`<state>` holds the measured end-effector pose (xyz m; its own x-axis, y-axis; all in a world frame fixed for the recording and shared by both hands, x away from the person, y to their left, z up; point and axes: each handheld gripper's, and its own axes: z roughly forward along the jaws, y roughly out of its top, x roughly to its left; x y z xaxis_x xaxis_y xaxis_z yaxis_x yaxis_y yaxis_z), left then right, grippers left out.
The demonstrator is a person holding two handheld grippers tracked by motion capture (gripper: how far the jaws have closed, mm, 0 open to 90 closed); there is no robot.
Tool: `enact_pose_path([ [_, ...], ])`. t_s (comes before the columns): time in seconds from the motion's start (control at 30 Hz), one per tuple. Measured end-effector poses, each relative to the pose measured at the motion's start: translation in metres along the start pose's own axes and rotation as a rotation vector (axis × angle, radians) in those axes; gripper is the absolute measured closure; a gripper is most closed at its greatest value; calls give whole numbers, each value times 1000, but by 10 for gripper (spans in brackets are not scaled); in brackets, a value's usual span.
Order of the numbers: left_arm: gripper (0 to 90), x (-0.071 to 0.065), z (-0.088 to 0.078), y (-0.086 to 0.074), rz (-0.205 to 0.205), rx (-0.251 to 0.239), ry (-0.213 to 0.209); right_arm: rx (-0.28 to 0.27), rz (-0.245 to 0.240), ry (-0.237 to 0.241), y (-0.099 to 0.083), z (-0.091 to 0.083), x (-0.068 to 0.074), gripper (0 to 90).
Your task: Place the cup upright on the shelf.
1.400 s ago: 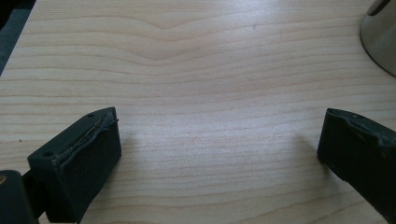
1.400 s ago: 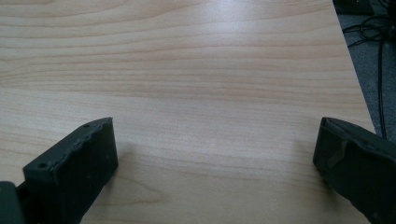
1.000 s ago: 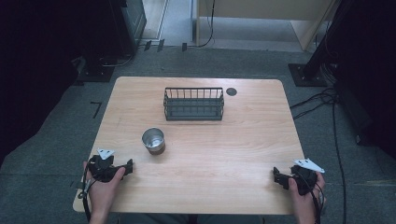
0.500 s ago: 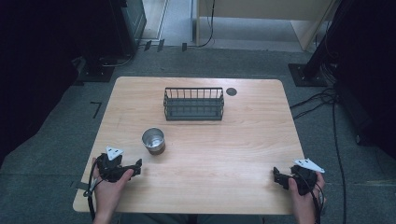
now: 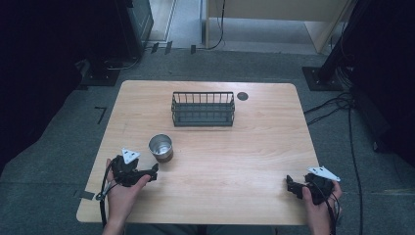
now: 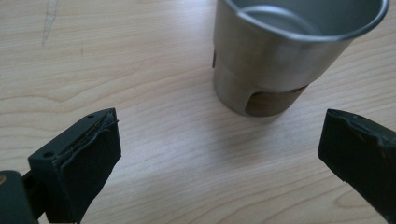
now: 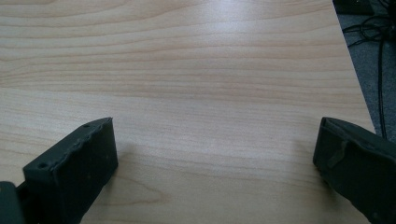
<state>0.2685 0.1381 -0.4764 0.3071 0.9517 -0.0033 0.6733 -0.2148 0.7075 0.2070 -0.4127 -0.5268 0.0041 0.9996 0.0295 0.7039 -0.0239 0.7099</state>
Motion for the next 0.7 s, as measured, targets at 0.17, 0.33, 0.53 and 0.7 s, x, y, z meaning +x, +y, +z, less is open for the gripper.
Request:
enact_pose_path([
  [0.17,0,-7,4,6,3,-4,-11,0,4,-7,0,0,-1,0],
  [0.33,0,-17,10,13,18,-1,-23,0,5,-7,0,0,-1,0],
  [0.53,0,-26,19,19,19,6,-28,0,4,-7,0,0,-1,0],
  [0.7,0,-29,24,24,13,15,-22,0,5,-7,0,0,-1,0],
])
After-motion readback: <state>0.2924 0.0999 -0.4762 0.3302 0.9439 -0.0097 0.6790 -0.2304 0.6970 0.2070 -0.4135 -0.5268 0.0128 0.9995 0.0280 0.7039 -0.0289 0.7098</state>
